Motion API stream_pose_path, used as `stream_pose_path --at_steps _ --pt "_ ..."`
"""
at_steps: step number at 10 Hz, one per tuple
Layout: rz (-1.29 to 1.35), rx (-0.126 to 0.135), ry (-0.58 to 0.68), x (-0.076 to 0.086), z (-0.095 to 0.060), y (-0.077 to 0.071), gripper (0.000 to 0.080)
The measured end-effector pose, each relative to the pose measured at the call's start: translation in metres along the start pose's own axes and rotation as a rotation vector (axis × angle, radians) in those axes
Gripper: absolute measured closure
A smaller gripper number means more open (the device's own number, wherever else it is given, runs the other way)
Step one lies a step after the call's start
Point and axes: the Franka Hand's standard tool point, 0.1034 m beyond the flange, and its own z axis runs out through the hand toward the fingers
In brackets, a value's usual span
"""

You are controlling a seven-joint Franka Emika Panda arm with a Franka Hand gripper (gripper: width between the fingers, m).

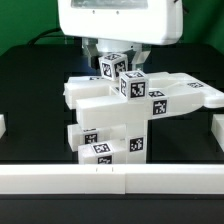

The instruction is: Assemble chair

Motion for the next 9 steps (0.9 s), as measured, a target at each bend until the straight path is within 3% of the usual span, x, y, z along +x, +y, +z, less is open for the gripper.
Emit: stream_pose_path --at_steps 6,9 --pt "-0.433 -0.002 -0.002 -0.0007 0.0011 0.0025 0.0151" --pt "-0.469 0.0 -0.031 -0.0053 -0.0008 0.0021 0.0151"
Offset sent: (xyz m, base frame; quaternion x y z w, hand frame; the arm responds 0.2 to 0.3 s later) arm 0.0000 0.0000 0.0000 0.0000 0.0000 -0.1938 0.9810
